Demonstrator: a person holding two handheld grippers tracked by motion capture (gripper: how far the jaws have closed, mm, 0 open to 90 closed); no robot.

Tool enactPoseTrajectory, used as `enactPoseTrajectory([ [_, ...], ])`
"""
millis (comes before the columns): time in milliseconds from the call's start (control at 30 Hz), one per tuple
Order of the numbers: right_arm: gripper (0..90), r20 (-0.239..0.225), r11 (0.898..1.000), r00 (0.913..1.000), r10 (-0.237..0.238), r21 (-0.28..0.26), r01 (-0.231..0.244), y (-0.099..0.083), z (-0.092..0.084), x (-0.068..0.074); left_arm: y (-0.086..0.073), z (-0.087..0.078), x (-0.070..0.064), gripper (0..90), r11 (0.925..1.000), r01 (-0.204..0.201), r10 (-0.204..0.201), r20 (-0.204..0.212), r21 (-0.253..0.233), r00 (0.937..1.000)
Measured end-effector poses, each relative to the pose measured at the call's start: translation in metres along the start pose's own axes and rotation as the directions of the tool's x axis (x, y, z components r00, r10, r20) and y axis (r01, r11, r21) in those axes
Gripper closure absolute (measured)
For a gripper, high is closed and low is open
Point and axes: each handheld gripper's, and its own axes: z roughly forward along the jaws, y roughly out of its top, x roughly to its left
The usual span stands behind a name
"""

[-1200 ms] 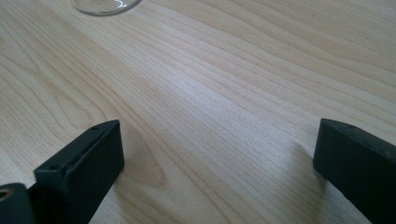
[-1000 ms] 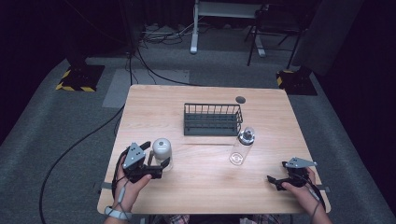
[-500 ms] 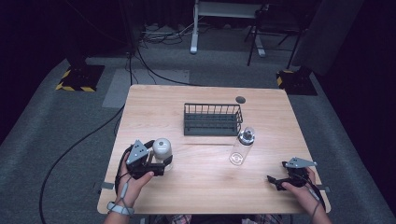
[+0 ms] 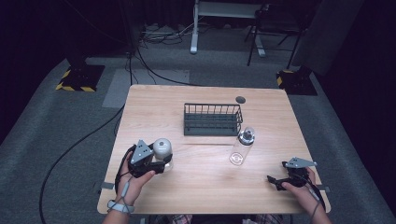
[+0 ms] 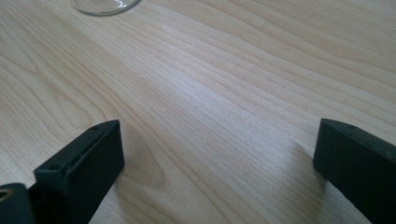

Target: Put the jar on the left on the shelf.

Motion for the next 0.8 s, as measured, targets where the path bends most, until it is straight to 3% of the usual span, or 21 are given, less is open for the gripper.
enactPoseTrajectory([
  [233, 1.7, 0.0, 1.0, 1.0, 0.0, 0.0, 0.0, 0.0, 0.0, 0.0, 0.008, 0.002, 0.0, 28.3, 0.9995, -0.002, 0.001, 0.012, 0.03, 0.9999],
  [500, 1.6, 0.007, 1.0, 1.0, 0.007, 0.001, -0.007, 0.0, 0.0, 0.0, 0.028, 0.002, 0.0, 28.4, 0.9994, -0.019, 0.019, 0.013, 0.029, 0.9997],
  [800, 1.6, 0.007, 1.0, 0.9999, 0.008, 0.001, -0.008, 0.0, 0.0, 0.0, 0.038, 0.006, -0.002, 28.3, 0.9987, -0.024, 0.023, 0.02, 0.044, 0.9995],
])
